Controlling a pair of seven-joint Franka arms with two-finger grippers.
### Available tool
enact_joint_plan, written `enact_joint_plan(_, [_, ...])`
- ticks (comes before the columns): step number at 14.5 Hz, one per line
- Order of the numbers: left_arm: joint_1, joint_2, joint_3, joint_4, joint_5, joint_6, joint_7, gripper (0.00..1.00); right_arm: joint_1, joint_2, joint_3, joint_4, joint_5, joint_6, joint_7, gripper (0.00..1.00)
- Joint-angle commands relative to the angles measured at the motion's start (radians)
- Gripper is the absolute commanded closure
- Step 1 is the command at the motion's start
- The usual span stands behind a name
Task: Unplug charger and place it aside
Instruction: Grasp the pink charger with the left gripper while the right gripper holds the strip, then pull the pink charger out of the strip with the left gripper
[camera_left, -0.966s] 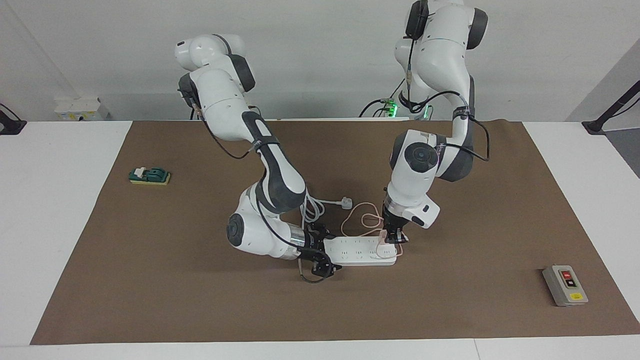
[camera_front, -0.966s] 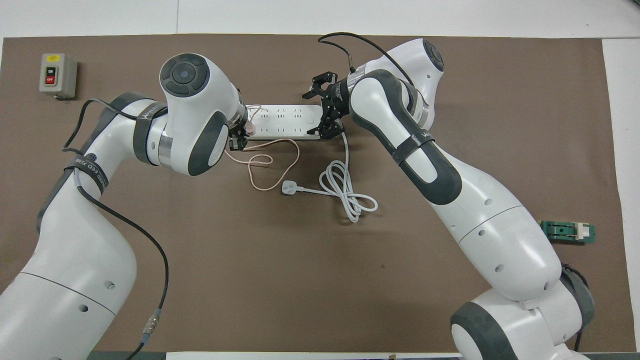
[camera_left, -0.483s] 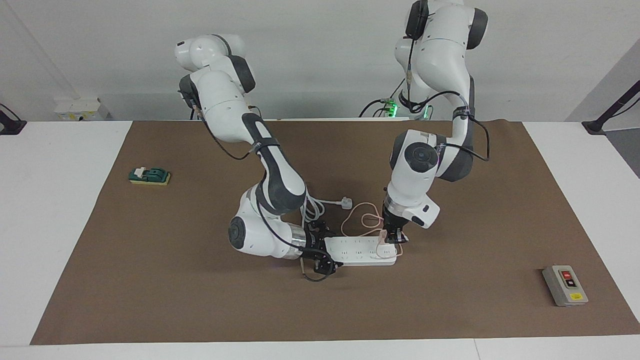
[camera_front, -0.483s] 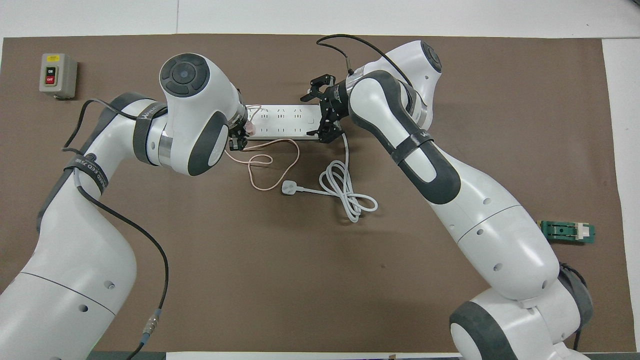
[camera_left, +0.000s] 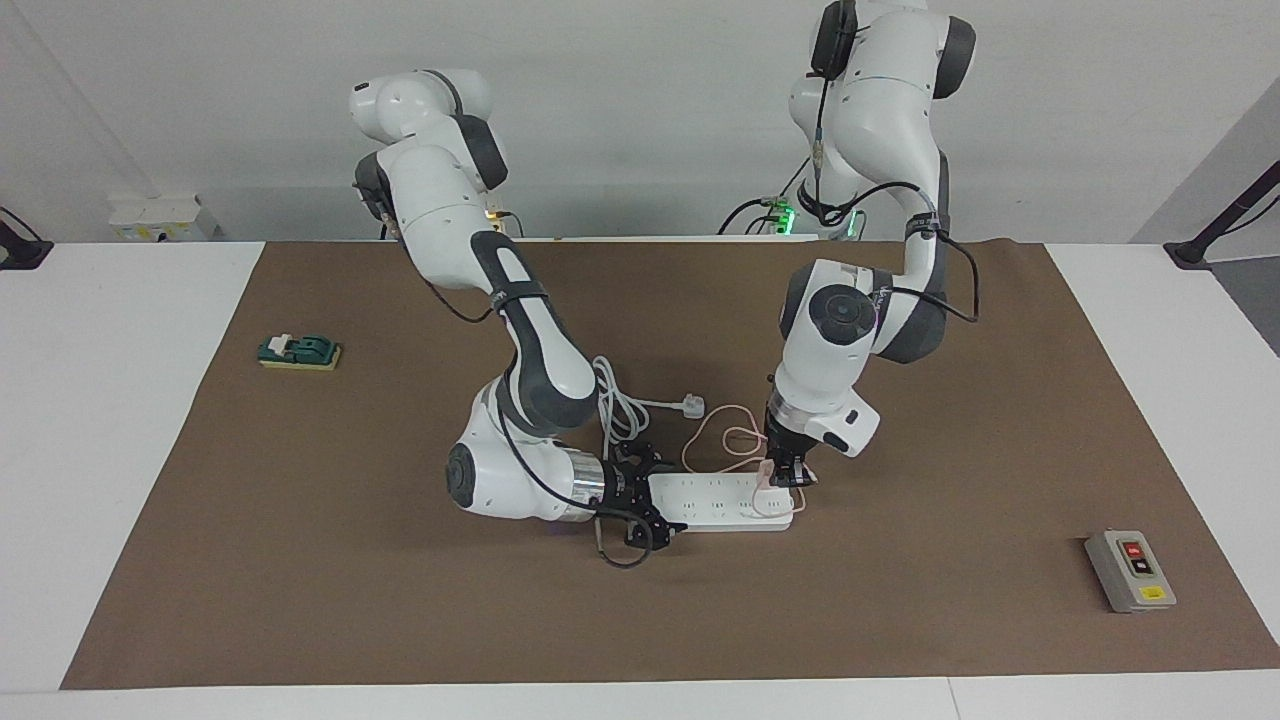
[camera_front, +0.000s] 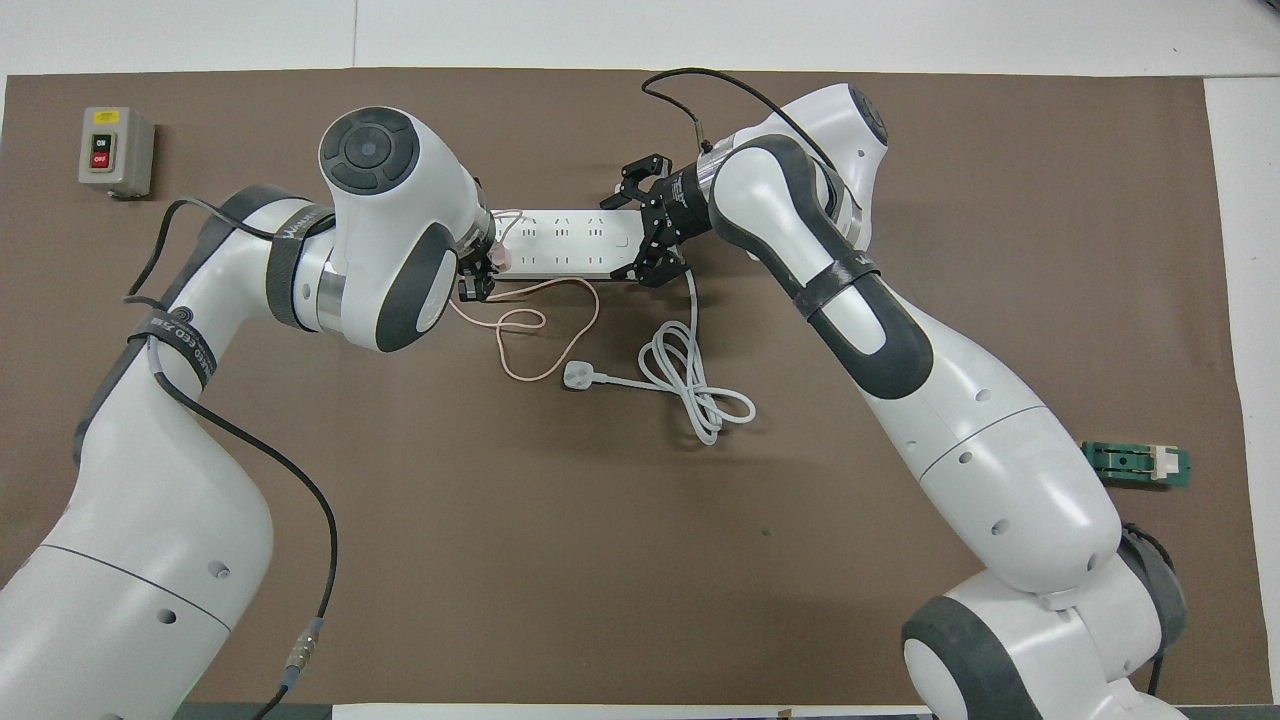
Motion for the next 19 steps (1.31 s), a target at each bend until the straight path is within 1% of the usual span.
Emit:
enact_joint_plan(1, [-0.009, -0.030, 0.015, -0.059, 0.008, 0.034, -0.008, 1.00, 0.007, 0.026, 0.003, 0.033, 0.005, 0.034, -0.007, 0.00])
enact_joint_plan(6, [-0.007, -0.030, 0.015, -0.059, 0.008, 0.038, -0.006, 1.00, 0.028, 0.037, 0.002, 0.025, 0.002, 0.063, -0.043, 0.00])
enact_joint_plan(14, [-0.007, -0.030, 0.014, -0.059, 0.008, 0.038, -0.006, 1.00, 0.032, 0.051, -0.006, 0.024, 0.001, 0.099, -0.071, 0.00])
enact_joint_plan(15, [-0.007, -0.030, 0.014, -0.059, 0.008, 0.038, -0.006, 1.00, 0.035, 0.051, -0.006, 0.021, 0.001, 0.106, -0.071, 0.02])
enact_joint_plan(17, [-0.006, -0.030, 0.014, -0.059, 0.008, 0.038, -0.006, 1.00, 0.047, 0.051, -0.007, 0.010, -0.002, 0.128, -0.074, 0.27])
enact_joint_plan(18, [-0.006, -0.030, 0.014, -0.059, 0.008, 0.038, -0.006, 1.00, 0.047, 0.048, -0.006, -0.001, -0.004, 0.141, -0.077, 0.31])
enact_joint_plan(19, [-0.006, -0.030, 0.014, -0.059, 0.008, 0.040, -0.006, 1.00, 0.047, 0.048, -0.006, -0.002, -0.004, 0.149, -0.082, 0.31])
